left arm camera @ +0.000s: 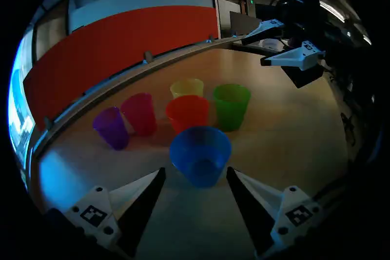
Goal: Pour water
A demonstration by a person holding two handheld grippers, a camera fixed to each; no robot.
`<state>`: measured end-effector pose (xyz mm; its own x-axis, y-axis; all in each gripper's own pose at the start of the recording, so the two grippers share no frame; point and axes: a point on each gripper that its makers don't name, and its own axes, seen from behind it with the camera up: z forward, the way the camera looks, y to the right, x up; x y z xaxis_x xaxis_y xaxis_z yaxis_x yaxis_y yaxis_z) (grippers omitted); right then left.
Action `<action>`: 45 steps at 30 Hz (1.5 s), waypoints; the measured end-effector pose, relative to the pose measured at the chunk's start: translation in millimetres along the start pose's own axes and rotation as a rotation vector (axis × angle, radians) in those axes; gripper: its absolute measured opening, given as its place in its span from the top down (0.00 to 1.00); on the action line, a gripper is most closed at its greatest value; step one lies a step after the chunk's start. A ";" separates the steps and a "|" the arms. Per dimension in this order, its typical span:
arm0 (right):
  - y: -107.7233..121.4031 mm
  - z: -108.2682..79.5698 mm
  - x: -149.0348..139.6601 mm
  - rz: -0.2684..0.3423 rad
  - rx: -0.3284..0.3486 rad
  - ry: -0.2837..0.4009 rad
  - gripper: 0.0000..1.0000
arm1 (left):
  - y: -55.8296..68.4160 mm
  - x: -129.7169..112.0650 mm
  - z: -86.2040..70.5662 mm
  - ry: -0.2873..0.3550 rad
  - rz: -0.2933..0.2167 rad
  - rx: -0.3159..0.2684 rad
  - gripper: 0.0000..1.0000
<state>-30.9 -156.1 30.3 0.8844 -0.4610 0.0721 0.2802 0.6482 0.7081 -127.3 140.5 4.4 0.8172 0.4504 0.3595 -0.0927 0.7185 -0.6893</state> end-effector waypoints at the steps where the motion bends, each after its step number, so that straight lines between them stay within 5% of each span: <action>1: -0.3 0.7 -0.6 0.000 0.002 -0.001 0.00 | -0.1 0.5 1.2 0.000 0.000 -0.001 0.07; 11: -0.1 6.9 -6.3 -0.003 0.009 -0.008 0.00 | 2.4 5.8 12.3 0.005 0.030 -0.018 0.07; 45: -1.8 14.2 -13.8 -0.004 0.014 -0.010 0.00 | 5.2 13.0 30.6 0.026 0.015 -0.035 0.08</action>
<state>-49.0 -159.5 37.9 0.8794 -0.4699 0.0765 0.2784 0.6379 0.7181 -134.5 166.3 24.7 0.8307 0.4464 0.3327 -0.0854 0.6927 -0.7161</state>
